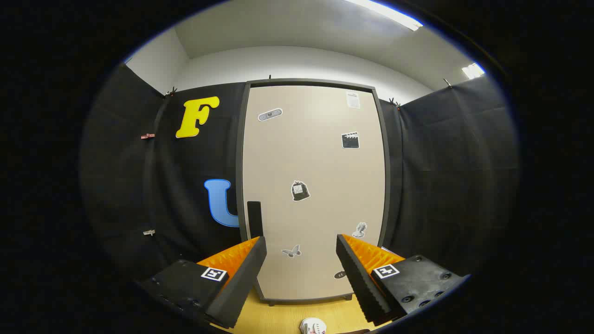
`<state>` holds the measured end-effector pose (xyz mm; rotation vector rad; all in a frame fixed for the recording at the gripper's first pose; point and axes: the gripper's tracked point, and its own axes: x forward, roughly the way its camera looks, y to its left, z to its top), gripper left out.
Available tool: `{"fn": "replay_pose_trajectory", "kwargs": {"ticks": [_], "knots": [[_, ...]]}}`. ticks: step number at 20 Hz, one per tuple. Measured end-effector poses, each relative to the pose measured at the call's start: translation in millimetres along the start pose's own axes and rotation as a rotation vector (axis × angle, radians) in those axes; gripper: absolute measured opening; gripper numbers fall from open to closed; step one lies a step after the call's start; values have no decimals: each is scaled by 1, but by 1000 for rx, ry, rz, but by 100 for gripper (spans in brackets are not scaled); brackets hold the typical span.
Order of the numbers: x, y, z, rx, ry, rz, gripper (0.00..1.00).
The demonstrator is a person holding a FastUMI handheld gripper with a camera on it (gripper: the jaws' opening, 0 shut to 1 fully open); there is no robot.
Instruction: Open the shoe cabinet door, grab the shoes and put them into the shoe cabinet, then close the shoe cabinet door.
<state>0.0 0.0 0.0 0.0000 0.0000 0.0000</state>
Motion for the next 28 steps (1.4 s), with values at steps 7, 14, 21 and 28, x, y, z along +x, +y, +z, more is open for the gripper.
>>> {"fn": "replay_pose_trajectory", "kwargs": {"ticks": [7,14,21,28], "knots": [[6,4,0,-6,1,11,98],[11,5,-2,-3,5,17,98],[31,24,-10,14,22,44,98],[81,59,-28,13,41,56,98]]}}
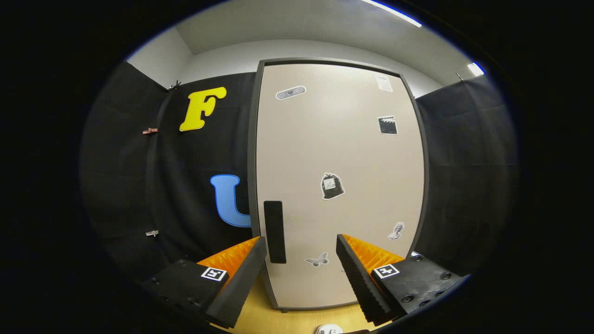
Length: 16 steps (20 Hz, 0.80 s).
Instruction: Open the shoe cabinet door, grab the shoes and put them into the shoe cabinet, then close the shoe cabinet door.
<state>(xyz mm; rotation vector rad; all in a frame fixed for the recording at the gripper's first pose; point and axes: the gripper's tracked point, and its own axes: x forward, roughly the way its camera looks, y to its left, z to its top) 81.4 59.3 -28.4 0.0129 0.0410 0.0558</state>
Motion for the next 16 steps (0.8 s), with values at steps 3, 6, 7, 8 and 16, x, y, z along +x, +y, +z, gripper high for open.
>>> {"fn": "replay_pose_trajectory", "kwargs": {"ticks": [3,6,7,8,16], "knots": [[23,12,-12,4,17,1,98],[45,22,-24,10,33,7,98],[52,23,-27,10,37,3,98],[59,23,-31,10,40,1,98],[97,23,-47,17,45,-26,97]]}}
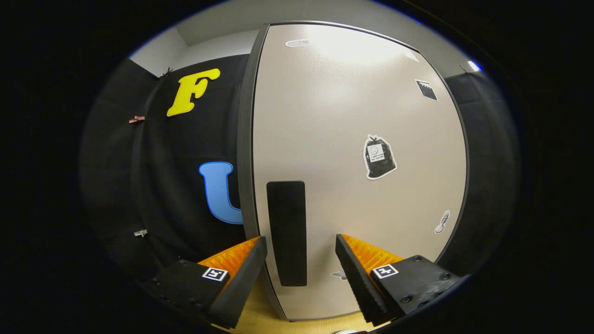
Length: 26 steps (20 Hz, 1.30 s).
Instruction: Open the shoe cabinet door, grab the shoes and put them into the shoe cabinet, then close the shoe cabinet door.
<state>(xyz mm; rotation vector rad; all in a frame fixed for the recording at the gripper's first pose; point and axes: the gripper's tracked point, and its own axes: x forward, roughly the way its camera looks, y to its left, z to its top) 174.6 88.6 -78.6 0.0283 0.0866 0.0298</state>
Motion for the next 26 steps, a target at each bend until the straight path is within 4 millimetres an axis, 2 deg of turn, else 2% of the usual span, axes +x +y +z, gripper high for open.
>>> {"fn": "replay_pose_trajectory", "kwargs": {"ticks": [2,3,5,7,8,12,16,19,26], "knots": [[2,0,0,-3,-3,-3,85],[3,4,1,-2,-9,10,83],[5,9,1,-24,-17,11,42],[2,7,2,-34,-12,0,39],[4,7,0,-27,-2,4,32],[-4,7,0,-34,13,10,32],[-22,7,1,-10,27,28,32],[-43,7,5,7,35,41,32],[-109,-20,5,40,59,92,32]]}}
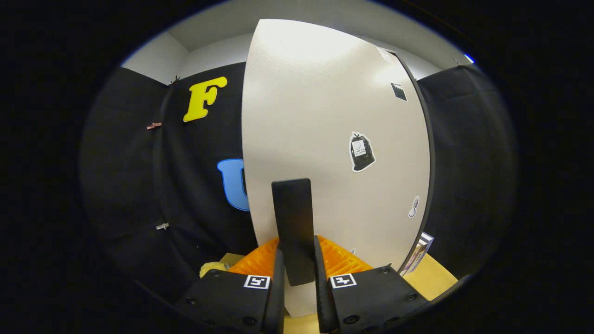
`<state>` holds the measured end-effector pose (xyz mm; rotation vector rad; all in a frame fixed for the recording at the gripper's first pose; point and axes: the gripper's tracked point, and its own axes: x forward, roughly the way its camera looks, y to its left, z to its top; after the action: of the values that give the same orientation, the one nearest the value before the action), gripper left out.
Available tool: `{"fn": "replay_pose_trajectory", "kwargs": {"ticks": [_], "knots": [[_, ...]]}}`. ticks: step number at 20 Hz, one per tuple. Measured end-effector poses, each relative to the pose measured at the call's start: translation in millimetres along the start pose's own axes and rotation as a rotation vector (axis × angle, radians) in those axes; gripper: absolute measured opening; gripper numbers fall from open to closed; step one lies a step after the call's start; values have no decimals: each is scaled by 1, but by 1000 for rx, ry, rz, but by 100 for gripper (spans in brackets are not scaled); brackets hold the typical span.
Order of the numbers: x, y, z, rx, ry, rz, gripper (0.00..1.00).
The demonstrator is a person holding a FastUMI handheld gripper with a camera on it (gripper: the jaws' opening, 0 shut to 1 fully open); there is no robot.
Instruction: Open the shoe cabinet door, grab the shoes and put them into the shoe cabinet, then close the shoe cabinet door.
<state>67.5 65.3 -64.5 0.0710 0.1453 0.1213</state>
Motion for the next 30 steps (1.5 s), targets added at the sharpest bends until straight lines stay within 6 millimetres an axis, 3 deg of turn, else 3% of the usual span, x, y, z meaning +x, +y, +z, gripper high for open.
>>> {"fn": "replay_pose_trajectory", "kwargs": {"ticks": [10,21,30], "knots": [[-73,-47,2,-29,19,147,32],[-120,-119,13,-13,10,124,31],[-153,-181,31,6,-33,3,31]]}}
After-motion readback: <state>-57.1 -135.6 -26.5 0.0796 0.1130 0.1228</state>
